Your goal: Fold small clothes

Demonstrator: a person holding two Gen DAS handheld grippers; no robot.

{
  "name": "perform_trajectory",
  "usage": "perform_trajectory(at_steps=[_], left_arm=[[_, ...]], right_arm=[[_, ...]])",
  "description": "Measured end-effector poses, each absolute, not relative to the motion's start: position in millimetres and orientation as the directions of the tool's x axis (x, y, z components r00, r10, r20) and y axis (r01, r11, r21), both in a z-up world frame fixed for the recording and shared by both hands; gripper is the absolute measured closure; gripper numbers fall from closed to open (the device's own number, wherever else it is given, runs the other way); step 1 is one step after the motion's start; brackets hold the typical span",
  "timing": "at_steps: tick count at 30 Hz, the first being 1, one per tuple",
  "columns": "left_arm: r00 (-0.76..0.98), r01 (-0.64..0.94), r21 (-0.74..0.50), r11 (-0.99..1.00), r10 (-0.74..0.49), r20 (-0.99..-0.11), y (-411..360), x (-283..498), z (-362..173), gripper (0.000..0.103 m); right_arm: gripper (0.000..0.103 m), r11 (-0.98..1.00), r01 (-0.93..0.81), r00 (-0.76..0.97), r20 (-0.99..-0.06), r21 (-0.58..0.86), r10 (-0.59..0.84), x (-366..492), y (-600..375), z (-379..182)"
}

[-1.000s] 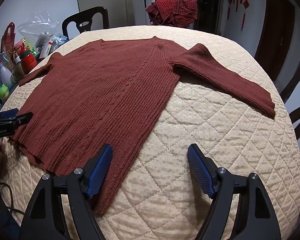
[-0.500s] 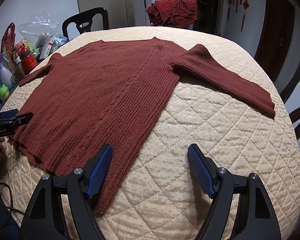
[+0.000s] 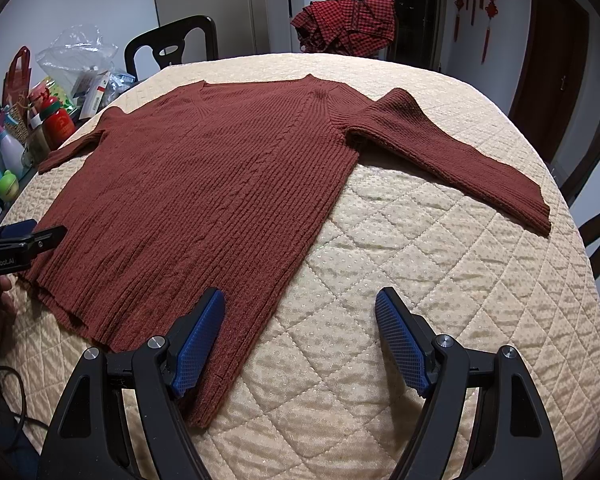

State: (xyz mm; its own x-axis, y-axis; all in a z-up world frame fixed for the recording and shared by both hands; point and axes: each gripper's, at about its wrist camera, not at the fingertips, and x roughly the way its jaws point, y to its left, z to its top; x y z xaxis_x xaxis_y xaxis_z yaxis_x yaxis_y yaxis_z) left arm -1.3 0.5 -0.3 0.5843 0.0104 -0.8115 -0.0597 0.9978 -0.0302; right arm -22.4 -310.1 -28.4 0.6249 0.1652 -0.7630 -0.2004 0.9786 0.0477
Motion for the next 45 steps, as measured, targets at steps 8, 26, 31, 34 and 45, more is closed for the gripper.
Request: perform_trajectory(at_steps=[8, 26, 31, 34, 45], left_arm=[[0.584, -0.061, -0.030, 0.998, 0.011, -0.812, 0.7, -1.8, -0.4, 0.000], [0.586, -0.066, -0.031, 0.997, 0.013, -0.810, 0.9, -2.8, 0.3, 0.000], [0.590, -0.067, -0.032, 0.997, 0.014, -0.807, 0.8, -3.7, 1.2, 0.000], [0.589, -0.066, -0.031, 0.997, 0.014, -0.808, 0.7, -4.1, 1.2, 0.000], [0.587, -0.066, -0.032, 0.997, 0.013, -0.809, 0.4, -4.7, 1.1, 0.000]], right_arm=[[0.025, 0.978, -0.200, 0.625, -0.763, 0.050, 0.167, -22.5, -310.1, -28.6], [0.025, 0.978, -0.201, 0.625, -0.762, 0.052, 0.168, -22.1, -310.1, -28.9], [0.025, 0.978, -0.200, 0.625, -0.762, 0.051, 0.168, -22.1, -310.0, -28.9], [0.025, 0.978, -0.200, 0.625, -0.762, 0.051, 0.168, -21.9, -309.9, -29.0], [0.025, 0.979, -0.200, 0.620, -0.766, 0.052, 0.167, -22.2, -309.0, -25.3]])
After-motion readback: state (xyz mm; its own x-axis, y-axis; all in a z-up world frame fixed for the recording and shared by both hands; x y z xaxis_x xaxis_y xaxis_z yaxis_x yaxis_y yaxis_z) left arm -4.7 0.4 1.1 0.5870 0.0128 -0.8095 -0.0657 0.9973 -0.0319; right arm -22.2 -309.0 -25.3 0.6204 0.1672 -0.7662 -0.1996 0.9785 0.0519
